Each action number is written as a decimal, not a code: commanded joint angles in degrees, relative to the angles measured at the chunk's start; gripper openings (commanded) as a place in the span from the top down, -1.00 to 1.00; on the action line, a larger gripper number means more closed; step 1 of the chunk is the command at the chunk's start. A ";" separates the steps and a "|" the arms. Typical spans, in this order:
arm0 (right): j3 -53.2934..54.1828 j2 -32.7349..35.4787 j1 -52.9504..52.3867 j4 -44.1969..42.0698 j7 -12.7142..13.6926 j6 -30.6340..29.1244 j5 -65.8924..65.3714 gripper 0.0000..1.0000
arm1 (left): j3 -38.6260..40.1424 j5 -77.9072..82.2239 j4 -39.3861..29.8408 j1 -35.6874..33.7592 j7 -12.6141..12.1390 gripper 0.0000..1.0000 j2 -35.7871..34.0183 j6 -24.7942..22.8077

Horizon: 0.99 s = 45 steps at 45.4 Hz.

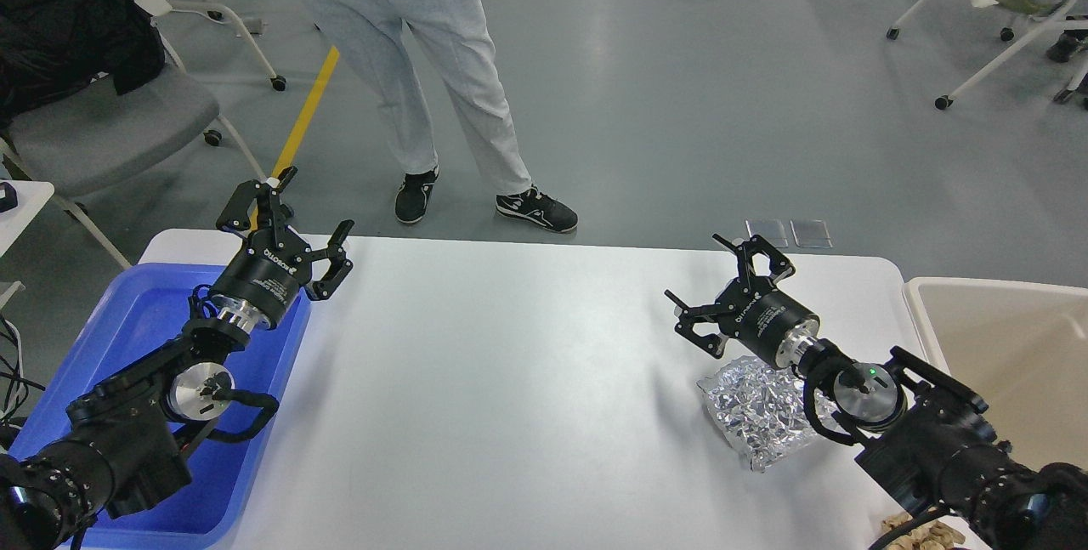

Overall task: Tidy desktop
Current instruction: 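Raise the right gripper up and away from the foil ball, then lower the right gripper down beside the foil ball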

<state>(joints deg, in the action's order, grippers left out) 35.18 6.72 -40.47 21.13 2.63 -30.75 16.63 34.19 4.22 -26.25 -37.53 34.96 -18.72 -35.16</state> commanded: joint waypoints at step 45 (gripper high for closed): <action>-20.50 47.51 -8.75 50.15 0.09 17.04 -61.43 -1.00 | 0.00 0.00 -0.03 0.00 -0.07 -1.00 0.00 0.00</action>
<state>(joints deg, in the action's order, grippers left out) 24.62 47.79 -45.41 67.09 3.07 -16.36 -20.97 34.19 4.27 -26.26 -37.53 34.89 -18.72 -35.16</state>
